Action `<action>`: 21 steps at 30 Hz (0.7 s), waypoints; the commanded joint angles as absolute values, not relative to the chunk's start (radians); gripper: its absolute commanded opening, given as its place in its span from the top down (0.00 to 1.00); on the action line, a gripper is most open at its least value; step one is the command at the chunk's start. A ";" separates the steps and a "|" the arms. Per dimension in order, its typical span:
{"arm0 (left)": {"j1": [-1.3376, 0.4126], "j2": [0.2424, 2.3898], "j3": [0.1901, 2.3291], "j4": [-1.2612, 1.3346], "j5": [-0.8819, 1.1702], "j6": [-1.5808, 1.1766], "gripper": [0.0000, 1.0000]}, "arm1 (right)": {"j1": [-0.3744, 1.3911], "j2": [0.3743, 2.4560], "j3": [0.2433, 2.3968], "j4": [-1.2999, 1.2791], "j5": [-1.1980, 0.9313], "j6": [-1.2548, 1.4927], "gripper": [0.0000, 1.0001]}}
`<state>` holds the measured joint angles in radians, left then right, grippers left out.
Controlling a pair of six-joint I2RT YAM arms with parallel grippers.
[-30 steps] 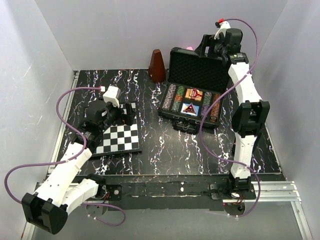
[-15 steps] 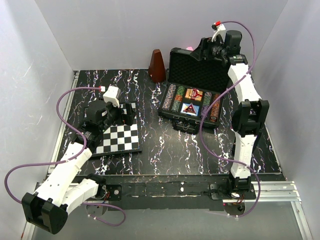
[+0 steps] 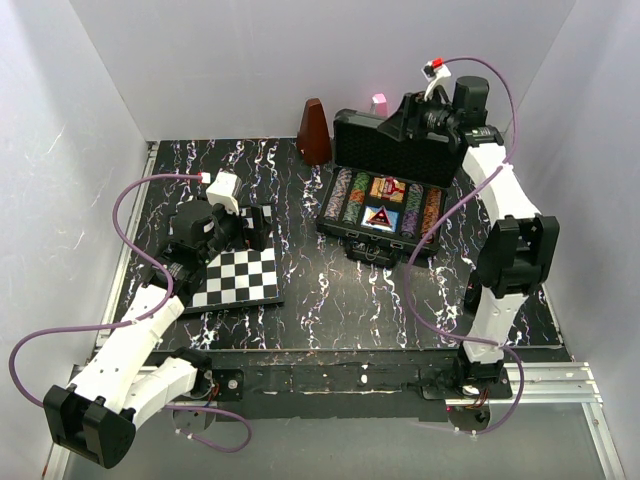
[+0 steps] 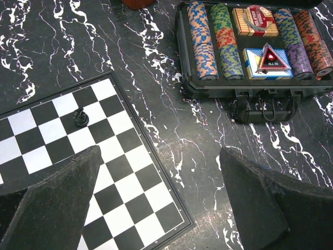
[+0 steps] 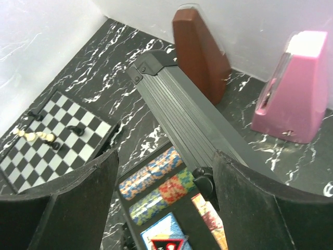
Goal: Pack up texas hold em set
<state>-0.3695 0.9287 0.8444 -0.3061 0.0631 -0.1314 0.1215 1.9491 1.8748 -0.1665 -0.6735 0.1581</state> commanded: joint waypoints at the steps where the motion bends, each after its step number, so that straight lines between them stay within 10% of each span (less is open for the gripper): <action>1: -0.370 0.919 0.848 -0.299 0.067 -0.129 0.02 | 0.167 1.873 1.721 -0.242 -0.681 0.187 0.21; 21: -0.370 0.887 0.831 -0.288 0.060 -0.127 0.02 | 0.388 1.260 1.126 -0.170 -0.394 0.295 0.24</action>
